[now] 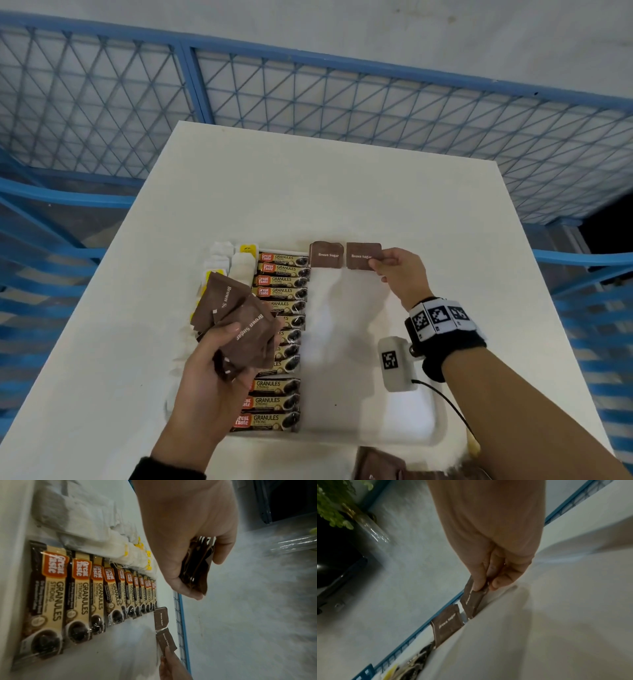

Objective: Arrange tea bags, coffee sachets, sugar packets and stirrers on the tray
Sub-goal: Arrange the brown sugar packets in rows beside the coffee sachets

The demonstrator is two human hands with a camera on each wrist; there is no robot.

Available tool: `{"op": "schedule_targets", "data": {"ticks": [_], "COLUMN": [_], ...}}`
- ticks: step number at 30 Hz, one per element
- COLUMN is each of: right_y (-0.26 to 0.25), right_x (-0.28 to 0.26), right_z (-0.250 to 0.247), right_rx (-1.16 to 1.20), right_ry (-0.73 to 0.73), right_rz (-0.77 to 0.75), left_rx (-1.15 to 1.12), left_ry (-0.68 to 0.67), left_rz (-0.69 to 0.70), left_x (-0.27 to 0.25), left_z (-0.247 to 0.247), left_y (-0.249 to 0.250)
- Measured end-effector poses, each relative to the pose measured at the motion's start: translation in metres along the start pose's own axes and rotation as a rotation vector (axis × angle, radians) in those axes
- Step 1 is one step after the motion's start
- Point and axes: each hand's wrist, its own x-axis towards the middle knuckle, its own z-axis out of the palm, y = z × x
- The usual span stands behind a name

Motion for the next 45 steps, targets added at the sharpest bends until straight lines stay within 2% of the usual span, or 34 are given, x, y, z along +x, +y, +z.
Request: {"op": "schedule_targets", "data": {"ticks": [4, 9, 14, 21, 25, 27, 30, 35, 37, 42, 45], "right_y": [0.002, 0.0, -0.001, -0.003, -0.009, -0.018, -0.034, -0.057, -0.059, -0.057, -0.059], "right_x": [0.006, 0.004, 0.005, -0.001, -0.012, -0.023, -0.048, -0.099, -0.111, -0.119, -0.117], "right_z": [0.005, 0.01, 0.013, 0.01, 0.008, 0.009, 0.015, 0.023, 0.025, 0.03, 0.026], "right_rx": [-0.106, -0.125, -0.129, -0.142, -0.185, -0.192, -0.115, 0.004, 0.052, 0.136, 0.242], "right_ry": [0.035, 0.071, 0.08, 0.074, 0.146, 0.136, 0.001, -0.565, -0.691, -0.756, -0.734], "right_rz": [0.001, -0.016, -0.023, -0.022, -0.094, -0.141, -0.211, -0.269, -0.259, -0.226, -0.188], "left_rx": [0.014, 0.051, 0.042, 0.06, 0.078, 0.082, 0.089, 0.103, 0.133, 0.215, 0.209], "left_ry": [-0.007, 0.09, 0.039, 0.058, 0.019, 0.012, 0.004, 0.004, -0.016, -0.062, -0.056], "left_rz": [0.004, -0.034, -0.028, -0.021, -0.036, -0.042, -0.046, -0.035, -0.029, -0.006, -0.005], "left_x": [-0.002, 0.0, 0.0, 0.003, 0.006, 0.007, 0.01, 0.009, 0.008, 0.007, 0.007], "left_z": [0.002, -0.001, -0.002, -0.003, -0.001, 0.0, 0.002, 0.005, 0.006, 0.008, 0.006], "left_y": [-0.001, -0.005, -0.005, -0.008, -0.009, -0.009, -0.01, -0.01, -0.009, -0.01, -0.01]}}
